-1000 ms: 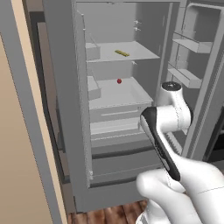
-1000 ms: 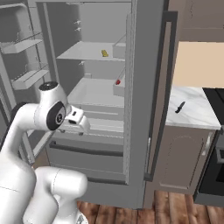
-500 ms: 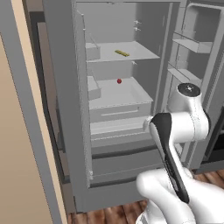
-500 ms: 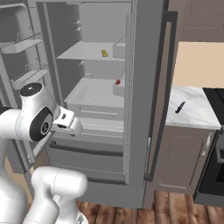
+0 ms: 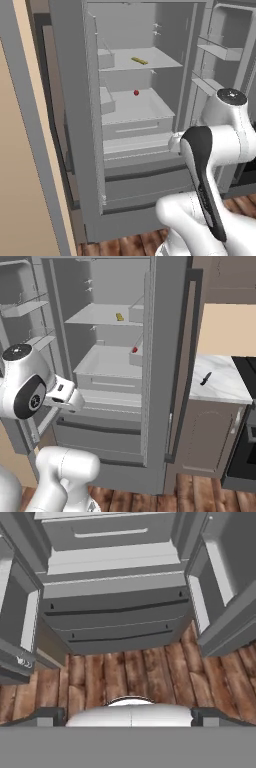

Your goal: Retrieve the butter from the fridge and place it on a plate on the dining table. Then retrieve the butter knife by the fridge and place it near the plate.

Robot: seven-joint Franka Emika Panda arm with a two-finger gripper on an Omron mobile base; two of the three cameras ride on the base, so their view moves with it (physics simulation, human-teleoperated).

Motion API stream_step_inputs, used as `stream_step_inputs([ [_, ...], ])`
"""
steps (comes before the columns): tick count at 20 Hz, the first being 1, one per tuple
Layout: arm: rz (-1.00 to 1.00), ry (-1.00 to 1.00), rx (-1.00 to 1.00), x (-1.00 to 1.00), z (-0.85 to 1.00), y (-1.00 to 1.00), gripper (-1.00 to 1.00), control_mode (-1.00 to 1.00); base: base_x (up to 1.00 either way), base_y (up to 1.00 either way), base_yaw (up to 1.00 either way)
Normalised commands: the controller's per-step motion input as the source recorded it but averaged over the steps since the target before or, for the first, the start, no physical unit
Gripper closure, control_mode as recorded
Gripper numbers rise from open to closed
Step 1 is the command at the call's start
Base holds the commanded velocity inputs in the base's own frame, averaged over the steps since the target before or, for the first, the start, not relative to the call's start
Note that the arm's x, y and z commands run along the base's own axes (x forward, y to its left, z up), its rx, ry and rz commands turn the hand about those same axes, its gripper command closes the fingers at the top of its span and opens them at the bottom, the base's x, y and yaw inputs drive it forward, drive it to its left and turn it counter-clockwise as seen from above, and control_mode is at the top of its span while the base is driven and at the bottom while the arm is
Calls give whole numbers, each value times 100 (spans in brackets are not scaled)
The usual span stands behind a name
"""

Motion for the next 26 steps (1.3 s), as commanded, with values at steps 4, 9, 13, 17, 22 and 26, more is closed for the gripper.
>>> stream_step_inputs([
  [4, 6, 0, 10, -37, 0, -14, -100, -100, 0, 0, 0],
  [9, 8, 0, 4, -29, 3, 0, -100, -100, 0, 0, 0],
  [13, -2, 10, -6, 0, 0, 0, -100, -100, 0, 0, 0],
  [17, -4, 20, -5, 2, -20, 0, -100, -100, 0, 0, 0],
  [22, -8, 13, -5, 0, -17, 0, -100, -100, 0, 0, 0],
  [26, -4, 0, -4, 0, -21, 0, -100, -100, 0, 0, 0],
])
